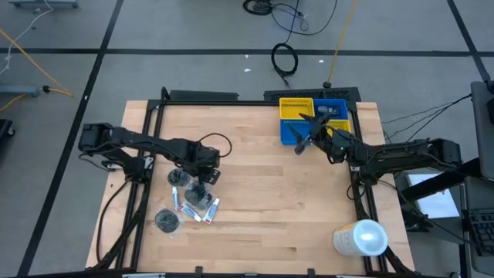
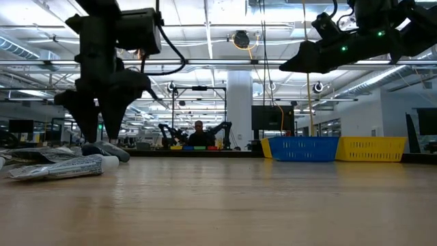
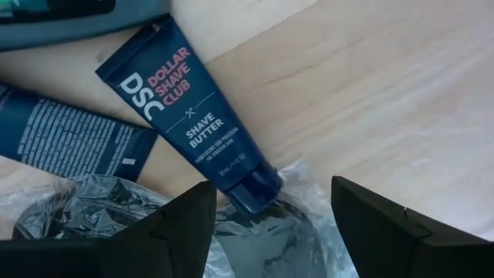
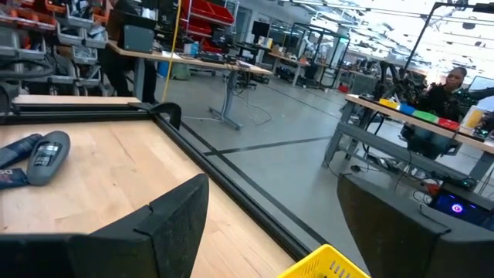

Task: Pick & Place Travel size toiletries
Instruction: Put the bottom blue shave cream into the bottom blue basket

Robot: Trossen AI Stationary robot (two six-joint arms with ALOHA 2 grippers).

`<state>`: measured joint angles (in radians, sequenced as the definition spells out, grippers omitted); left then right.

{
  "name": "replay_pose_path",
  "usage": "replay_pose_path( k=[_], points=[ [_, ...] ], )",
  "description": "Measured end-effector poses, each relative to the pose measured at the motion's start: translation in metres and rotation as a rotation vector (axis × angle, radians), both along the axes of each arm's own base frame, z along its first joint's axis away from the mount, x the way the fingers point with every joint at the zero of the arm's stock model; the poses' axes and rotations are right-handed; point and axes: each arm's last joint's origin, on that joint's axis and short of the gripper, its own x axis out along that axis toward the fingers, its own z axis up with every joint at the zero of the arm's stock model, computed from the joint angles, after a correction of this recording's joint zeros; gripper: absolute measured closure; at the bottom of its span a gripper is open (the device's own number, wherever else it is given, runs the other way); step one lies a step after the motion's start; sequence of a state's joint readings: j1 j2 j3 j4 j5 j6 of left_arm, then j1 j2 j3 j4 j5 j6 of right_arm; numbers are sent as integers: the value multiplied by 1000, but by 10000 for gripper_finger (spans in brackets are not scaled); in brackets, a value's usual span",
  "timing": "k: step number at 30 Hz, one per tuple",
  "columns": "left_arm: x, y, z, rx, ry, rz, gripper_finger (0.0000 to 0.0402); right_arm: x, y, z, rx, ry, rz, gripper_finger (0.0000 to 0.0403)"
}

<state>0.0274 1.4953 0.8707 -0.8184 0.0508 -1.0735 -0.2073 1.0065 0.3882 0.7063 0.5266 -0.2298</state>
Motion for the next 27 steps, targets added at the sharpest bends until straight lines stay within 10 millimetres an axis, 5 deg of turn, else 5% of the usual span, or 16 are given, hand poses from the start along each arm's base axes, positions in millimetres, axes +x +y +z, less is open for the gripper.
replay_pose_path(
  k=[15,27],
  points=[
    [8,1,-29,12,120,-17,162,0,0,0,-16,14,2,129],
    [9,3,-31,80,128,-38,231,0,0,0,-14,12,3,131]
  ],
)
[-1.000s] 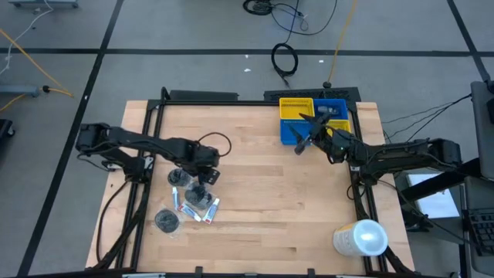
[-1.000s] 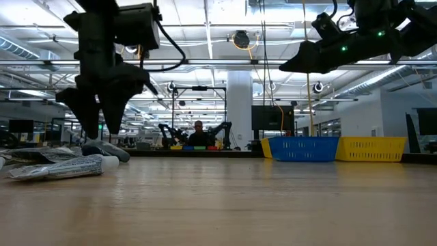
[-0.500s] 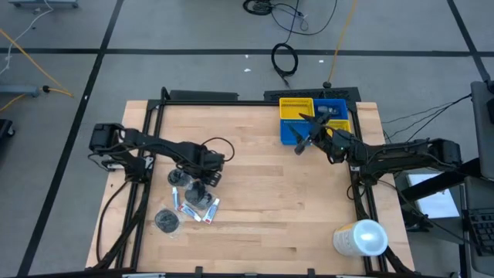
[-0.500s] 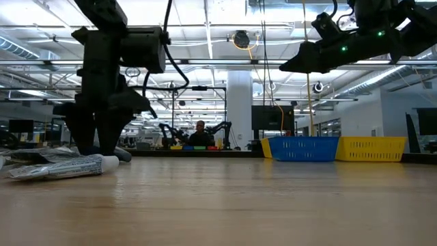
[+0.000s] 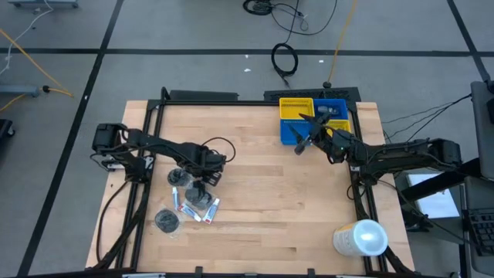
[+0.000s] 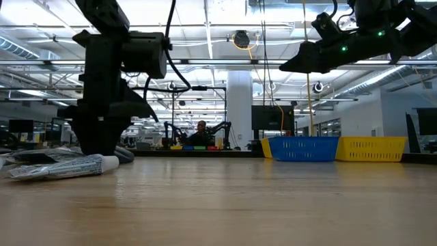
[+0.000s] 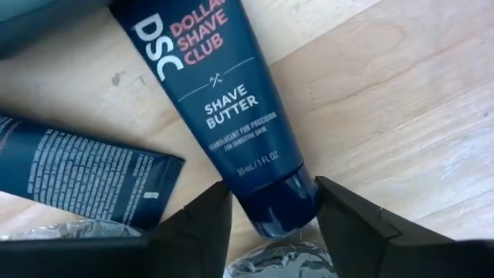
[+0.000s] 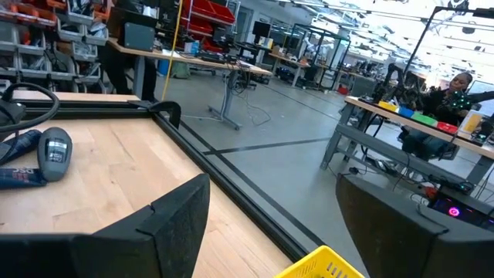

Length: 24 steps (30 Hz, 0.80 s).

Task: Pick & Place Travel size toiletries
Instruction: Put the bottom blue shave cream into the bottom blue basket

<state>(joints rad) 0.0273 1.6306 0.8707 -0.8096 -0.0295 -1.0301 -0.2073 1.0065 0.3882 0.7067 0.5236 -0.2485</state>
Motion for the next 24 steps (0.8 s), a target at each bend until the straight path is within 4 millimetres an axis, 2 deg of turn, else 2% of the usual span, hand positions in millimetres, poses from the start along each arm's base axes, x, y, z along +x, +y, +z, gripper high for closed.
replay_pose_path(
  k=[6,15,17,20,24],
  points=[
    [0,1,0,4,-3,6,256,0,0,0,0,0,0,133],
    [0,7,0,-2,-5,26,235,0,0,0,0,0,0,135],
    [0,8,0,-1,-5,27,250,0,0,0,0,0,0,137],
    [0,8,0,4,-4,24,294,0,0,0,0,0,0,138],
    [0,8,0,6,-3,15,299,0,0,0,0,0,0,138]
  ],
)
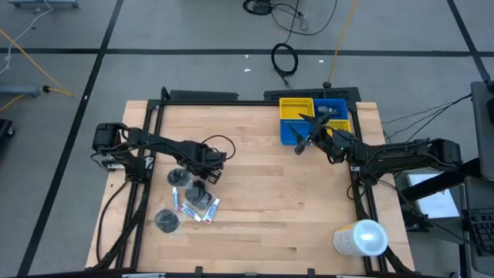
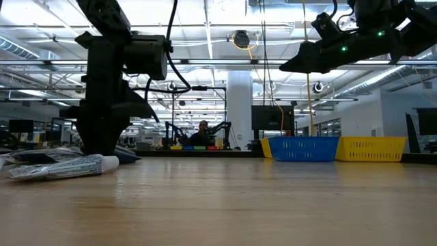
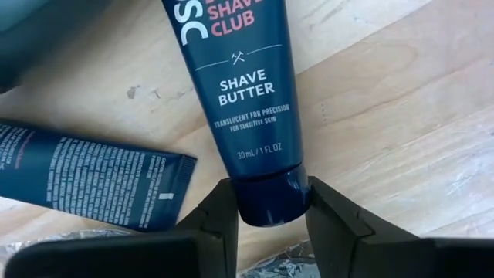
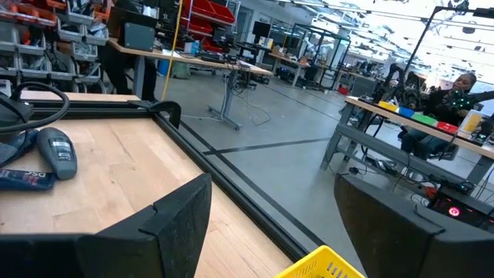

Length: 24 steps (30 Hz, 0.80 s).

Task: Pick & Place Travel size toiletries
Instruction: Put the bottom blue shave cream into the bottom blue basket

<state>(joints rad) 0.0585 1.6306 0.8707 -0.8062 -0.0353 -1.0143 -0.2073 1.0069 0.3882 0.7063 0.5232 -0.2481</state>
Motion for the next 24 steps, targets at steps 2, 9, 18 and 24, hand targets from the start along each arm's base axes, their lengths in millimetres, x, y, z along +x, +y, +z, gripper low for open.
replay_pose_path(
  k=[2,9,18,24],
  points=[
    [0,0,0,0,1,-15,299,0,0,0,0,0,0,138],
    [-1,-3,2,11,-4,-48,299,0,0,0,0,1,0,141],
    [-5,-9,29,80,-116,-96,299,0,0,0,0,1,0,143],
    [-4,-14,57,162,-323,-213,299,0,0,0,17,-15,19,144]
  ],
)
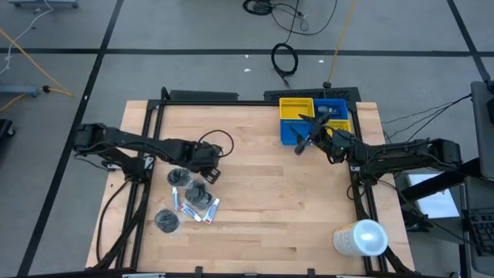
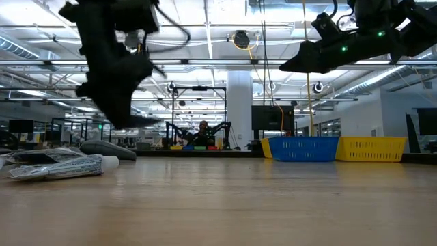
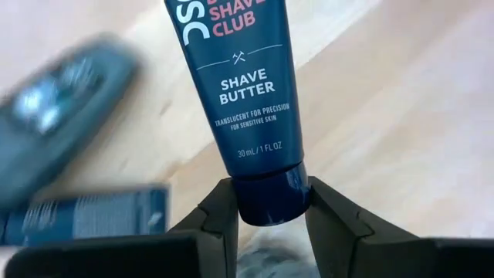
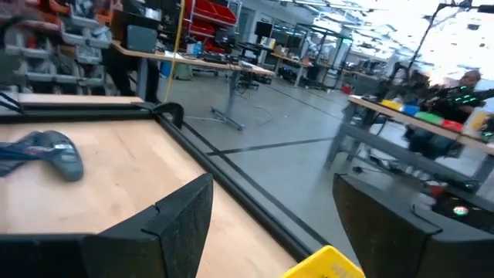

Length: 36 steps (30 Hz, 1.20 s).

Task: Pick & Place Travel size toiletries
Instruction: Put the bottom blue shave cream into the bottom blue basket

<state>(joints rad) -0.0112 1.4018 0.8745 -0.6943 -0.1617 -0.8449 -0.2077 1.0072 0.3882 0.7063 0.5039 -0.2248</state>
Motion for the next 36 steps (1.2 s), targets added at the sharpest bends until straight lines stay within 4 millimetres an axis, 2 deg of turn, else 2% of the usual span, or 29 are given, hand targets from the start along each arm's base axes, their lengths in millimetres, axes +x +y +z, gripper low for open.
replay_pose_path(
  k=[6,14,22,29,36],
  points=[
    [14,-4,32,79,-323,-184,299,2,3,2,47,-65,128,145],
    [31,-6,53,45,-612,-434,299,5,10,7,41,-110,390,145],
    [38,-6,64,21,-758,-568,299,7,21,10,15,-117,574,145],
    [48,-7,62,-22,-839,-645,299,11,41,15,-94,-141,664,145],
    [63,-10,54,-73,-910,-710,299,23,50,15,-90,-115,708,145]
  ],
)
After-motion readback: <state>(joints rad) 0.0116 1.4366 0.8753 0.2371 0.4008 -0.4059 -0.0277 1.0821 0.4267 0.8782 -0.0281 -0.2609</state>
